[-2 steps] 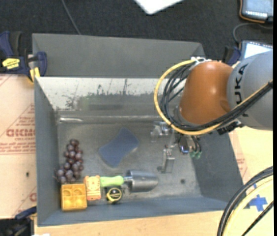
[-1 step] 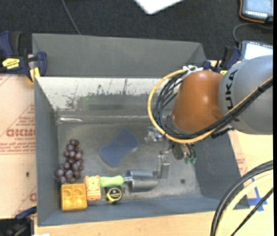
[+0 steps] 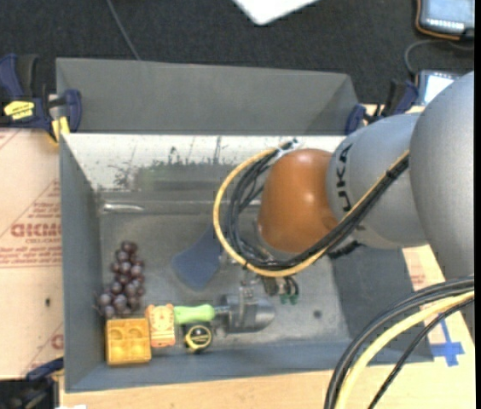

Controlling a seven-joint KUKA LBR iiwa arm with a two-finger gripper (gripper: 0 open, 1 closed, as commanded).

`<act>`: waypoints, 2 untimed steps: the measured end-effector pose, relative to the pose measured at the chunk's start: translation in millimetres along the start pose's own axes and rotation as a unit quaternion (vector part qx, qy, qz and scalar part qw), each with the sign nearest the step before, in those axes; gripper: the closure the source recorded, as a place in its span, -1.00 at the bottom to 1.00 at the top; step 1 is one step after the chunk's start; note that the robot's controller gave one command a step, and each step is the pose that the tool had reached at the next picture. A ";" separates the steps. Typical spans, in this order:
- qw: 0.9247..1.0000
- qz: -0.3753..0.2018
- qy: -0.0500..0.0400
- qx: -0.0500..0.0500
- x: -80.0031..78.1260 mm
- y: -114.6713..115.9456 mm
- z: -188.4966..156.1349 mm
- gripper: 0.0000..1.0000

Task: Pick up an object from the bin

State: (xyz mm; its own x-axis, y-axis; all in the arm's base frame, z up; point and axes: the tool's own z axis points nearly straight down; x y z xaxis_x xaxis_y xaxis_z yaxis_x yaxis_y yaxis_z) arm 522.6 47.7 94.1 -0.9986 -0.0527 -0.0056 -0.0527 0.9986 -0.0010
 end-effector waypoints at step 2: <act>0.999 -0.041 0.000 0.001 14.5 27.8 20.5 -1.00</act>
Offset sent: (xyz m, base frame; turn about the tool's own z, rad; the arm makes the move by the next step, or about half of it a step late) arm -0.0181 0.0434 -0.0241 -0.3583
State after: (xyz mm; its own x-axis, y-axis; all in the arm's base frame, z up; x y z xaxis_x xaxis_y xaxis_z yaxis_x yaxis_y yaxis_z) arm 506.8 74.8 73.5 -0.9909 -0.1347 -0.0064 -0.1347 0.9909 -0.0030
